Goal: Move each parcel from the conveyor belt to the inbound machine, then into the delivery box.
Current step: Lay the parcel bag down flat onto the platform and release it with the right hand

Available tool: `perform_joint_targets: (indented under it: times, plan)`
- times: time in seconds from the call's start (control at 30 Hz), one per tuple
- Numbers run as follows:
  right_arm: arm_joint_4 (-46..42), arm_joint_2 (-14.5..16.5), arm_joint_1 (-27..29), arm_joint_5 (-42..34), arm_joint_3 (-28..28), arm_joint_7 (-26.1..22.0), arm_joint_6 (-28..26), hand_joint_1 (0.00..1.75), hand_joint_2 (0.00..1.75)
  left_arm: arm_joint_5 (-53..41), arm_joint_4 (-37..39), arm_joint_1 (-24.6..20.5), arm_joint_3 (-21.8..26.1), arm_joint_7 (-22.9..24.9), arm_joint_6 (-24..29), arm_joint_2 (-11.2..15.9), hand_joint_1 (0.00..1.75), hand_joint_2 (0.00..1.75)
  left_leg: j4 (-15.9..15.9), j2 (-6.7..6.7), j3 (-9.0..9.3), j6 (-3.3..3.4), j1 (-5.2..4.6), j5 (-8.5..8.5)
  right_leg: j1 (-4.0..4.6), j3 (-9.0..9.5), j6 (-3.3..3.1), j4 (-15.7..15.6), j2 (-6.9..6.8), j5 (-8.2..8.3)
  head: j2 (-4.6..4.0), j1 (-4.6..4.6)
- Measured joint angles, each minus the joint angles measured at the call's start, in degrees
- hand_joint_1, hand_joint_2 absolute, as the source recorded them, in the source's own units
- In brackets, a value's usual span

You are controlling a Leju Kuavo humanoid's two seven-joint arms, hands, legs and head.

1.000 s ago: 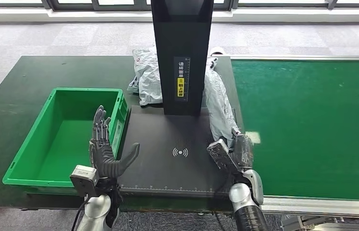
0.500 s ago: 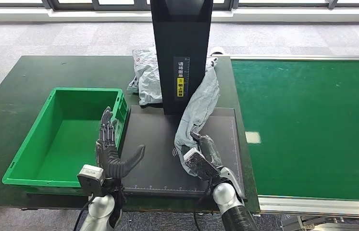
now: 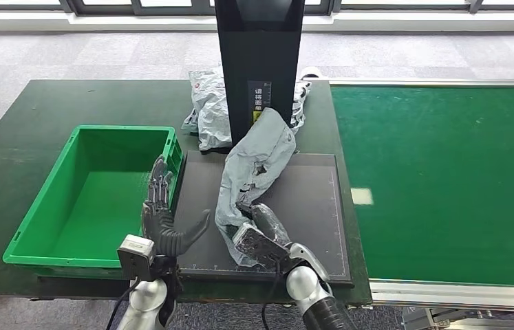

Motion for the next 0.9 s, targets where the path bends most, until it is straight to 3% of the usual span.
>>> perform_joint_targets:
  times: [0.17,0.43,0.67,0.9]
  plan:
    - [1.25,0.00,-0.61,-1.89,3.00,0.68,-3.19,0.00,0.00,-0.65,0.50,-0.09,-0.12,0.00,-0.22,0.00,0.00,1.75,0.00,0.00,0.00,0.00,0.00,0.00,0.00,0.00,0.00,0.00,0.02,0.00,0.00,0.01]
    - [-0.27,-0.08,-0.09,1.10,3.04,-1.42,-11.66,0.00,0.00,-0.91,0.79,-0.11,-0.12,0.00,-0.04,-0.01,0.00,1.75,0.00,0.01,0.00,0.00,0.00,0.00,-0.01,-0.01,-0.01,0.00,0.04,0.00,-0.01,0.00]
    - [-8.56,-0.55,2.32,2.15,2.77,-5.56,-24.71,0.00,0.00,-1.06,0.66,-0.08,-0.12,0.00,1.82,0.00,0.00,1.75,0.00,0.01,0.00,-0.04,0.00,-0.02,0.00,-0.03,-0.01,0.00,0.05,0.00,0.00,0.01]
    - [-19.14,-1.76,6.10,1.47,3.04,-6.34,-35.24,0.00,0.00,-2.03,0.59,-0.07,-0.14,-0.02,4.93,0.00,0.00,1.75,0.00,0.00,-0.01,-0.05,0.00,-0.04,-0.01,-0.02,-0.02,0.00,0.06,-0.01,-0.01,0.01]
